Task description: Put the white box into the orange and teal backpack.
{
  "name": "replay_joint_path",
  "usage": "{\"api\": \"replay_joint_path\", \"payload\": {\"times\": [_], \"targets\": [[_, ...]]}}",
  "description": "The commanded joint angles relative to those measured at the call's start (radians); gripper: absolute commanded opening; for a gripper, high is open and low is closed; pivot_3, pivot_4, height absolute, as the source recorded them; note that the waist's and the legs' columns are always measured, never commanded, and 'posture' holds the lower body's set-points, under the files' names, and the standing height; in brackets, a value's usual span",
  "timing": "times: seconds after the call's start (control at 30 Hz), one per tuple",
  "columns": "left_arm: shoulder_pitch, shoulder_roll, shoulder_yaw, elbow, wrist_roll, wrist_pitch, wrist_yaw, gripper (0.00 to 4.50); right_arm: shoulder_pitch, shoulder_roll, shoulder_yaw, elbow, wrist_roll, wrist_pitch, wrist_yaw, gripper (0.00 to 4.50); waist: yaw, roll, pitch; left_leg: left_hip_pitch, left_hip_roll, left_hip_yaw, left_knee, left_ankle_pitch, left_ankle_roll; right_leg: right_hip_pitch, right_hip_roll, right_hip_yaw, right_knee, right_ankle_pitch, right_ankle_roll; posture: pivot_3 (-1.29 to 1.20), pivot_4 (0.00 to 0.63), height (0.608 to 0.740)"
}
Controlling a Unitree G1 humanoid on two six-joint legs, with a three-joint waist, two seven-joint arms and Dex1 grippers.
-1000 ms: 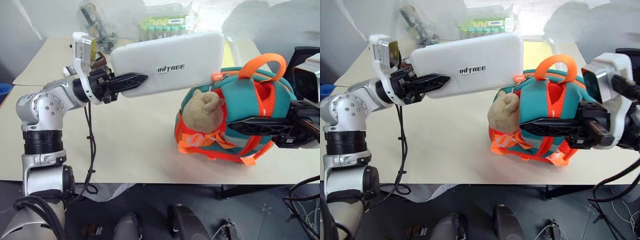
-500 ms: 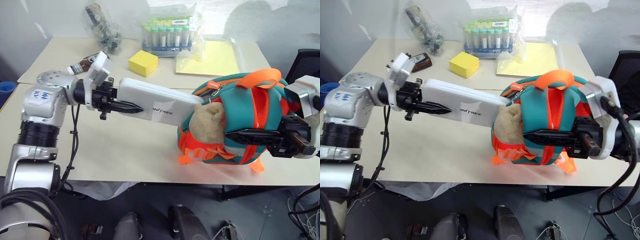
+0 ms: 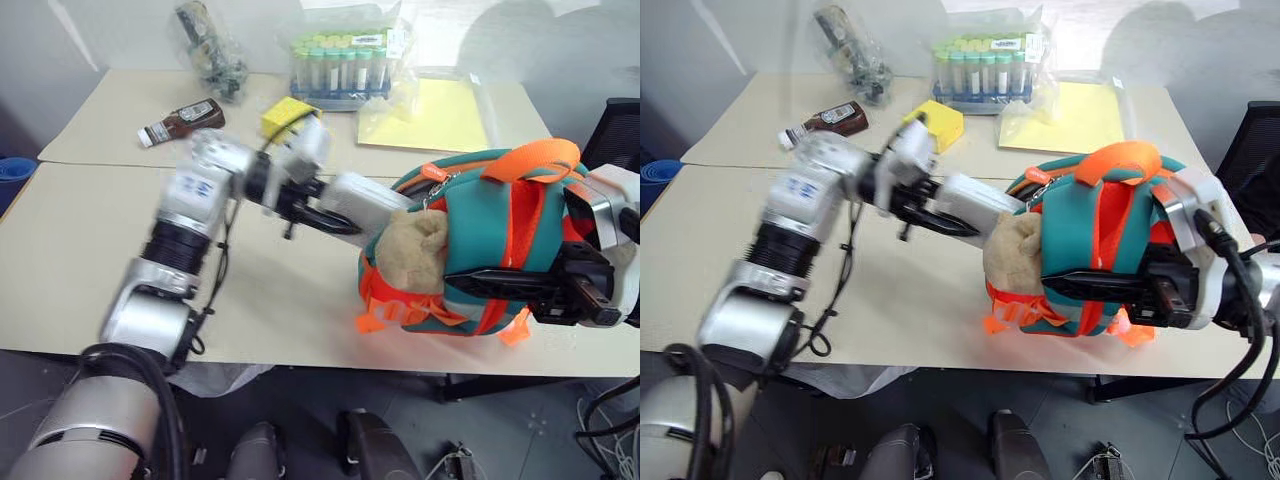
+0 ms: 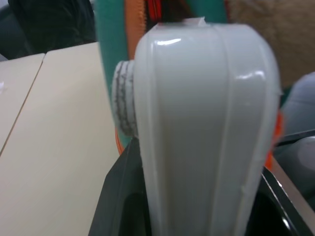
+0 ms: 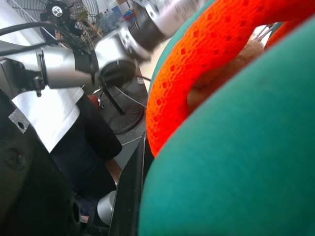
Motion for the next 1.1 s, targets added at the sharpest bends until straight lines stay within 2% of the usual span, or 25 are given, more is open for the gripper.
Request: {"api": "replay_joint_path", "payload": {"times": [0.03, 0.1, 0.17, 0.2, 0.37, 0.47, 0.57, 0.67, 0.77, 0.9, 1.1], "targets": [[-0.008, -0.125, -0.046, -0.035, 0.073, -0.064, 0.152, 1.26, 0.008, 0.03, 0.004, -0.03, -0.01, -0.042, -0.044, 0.04, 0.006, 0.0, 0.0, -0.001, 0.0, 0.0, 0.001, 0.0, 0.0, -0.001, 0.0, 0.001, 0.001, 0.0, 0.001, 0.0, 0.15, 0.74], [-0.008, -0.186, -0.06, -0.035, 0.1, -0.041, 0.214, 1.26, 0.017, 0.05, 0.013, -0.04, -0.022, -0.056, -0.069, 0.04, 0.007, 0.0, 0.0, -0.001, -0.001, 0.001, 0.001, 0.0, 0.001, -0.001, 0.0, 0.002, 0.001, 0.001, 0.001, 0.0, 0.15, 0.74], [-0.007, -0.207, -0.058, -0.037, 0.114, -0.026, 0.245, 1.26, 0.022, 0.063, 0.02, -0.045, -0.031, -0.066, -0.089, 0.04, 0.004, 0.0, 0.0, -0.001, -0.001, 0.001, 0.001, 0.001, 0.001, -0.001, 0.001, 0.003, 0.001, 0.001, 0.001, 0.0, 0.15, 0.74], [-0.008, -0.203, -0.05, -0.043, 0.109, -0.006, 0.24, 2.0, 0.027, 0.069, 0.022, -0.046, -0.037, -0.07, -0.099, 0.0, 0.002, 0.0, 0.0, 0.0, -0.001, 0.001, 0.001, 0.001, 0.001, -0.001, 0.001, 0.004, 0.002, 0.001, 0.001, 0.0, 0.15, 0.74], [0.0, -0.008, 0.039, -0.1, 0.056, 0.045, 0.136, 3.38, 0.091, 0.078, -0.003, -0.063, -0.048, -0.087, -0.108, 0.0, -0.018, 0.0, 0.0, 0.002, 0.0, 0.0, -0.002, 0.004, -0.001, -0.002, 0.003, 0.004, 0.004, 0.002, 0.0, 0.0, 0.15, 0.74], [0.014, 0.129, 0.093, -0.168, -0.038, 0.128, -0.016, 4.12, 0.119, 0.079, -0.01, -0.068, -0.053, -0.1, -0.115, 0.0, -0.024, 0.001, 0.0, 0.002, 0.001, 0.0, -0.003, 0.005, -0.003, -0.002, 0.004, 0.003, 0.006, 0.002, 0.0, 0.0, 0.15, 0.74], [0.03, 0.267, 0.151, -0.257, -0.169, 0.257, -0.176, 4.12, 0.128, 0.082, -0.004, -0.068, -0.063, -0.113, -0.119, 0.0, -0.023, 0.001, 0.0, 0.002, 0.002, 0.0, -0.003, 0.007, -0.005, -0.002, 0.003, 0.001, 0.006, 0.001, -0.001, 0.0, 0.15, 0.74], [0.035, 0.301, 0.187, -0.303, -0.235, 0.337, -0.177, 4.12, 0.124, 0.084, 0.008, -0.063, -0.075, -0.124, -0.124, 0.0, -0.014, 0.001, 0.0, 0.001, 0.001, 0.0, -0.001, 0.007, -0.005, -0.002, 0.002, 0.0, 0.006, 0.001, -0.001, 0.0, 0.15, 0.74], [0.047, 0.236, 0.193, -0.413, -0.28, 0.414, -0.061, 4.12, 0.111, 0.089, 0.02, -0.056, -0.074, -0.127, -0.133, 0.0, 0.008, 0.0, 0.0, 0.001, -0.002, -0.002, 0.0, 0.007, -0.002, 0.0, 0.001, -0.001, 0.006, 0.002, 0.0, 0.0, 0.15, 0.74], [0.084, 0.164, 0.148, -0.523, -0.257, 0.399, 0.026, 4.12, 0.1, 0.097, 0.04, -0.061, -0.075, -0.131, -0.148, 0.0, 0.01, 0.0, 0.0, 0.0, -0.004, -0.002, 0.001, 0.006, 0.001, 0.001, 0.0, 0.0, 0.003, 0.003, 0.002, 0.0, 0.15, 0.74], [0.092, 0.071, 0.069, -0.508, -0.208, 0.352, 0.102, 4.12, 0.073, 0.109, 0.054, -0.065, -0.049, -0.131, -0.163, 0.0, 0.003, 0.0, 0.0, 0.002, -0.002, -0.001, 0.0, 0.007, -0.001, 0.001, 0.001, 0.001, 0.005, 0.003, 0.002, 0.0, 0.15, 0.74]]}}
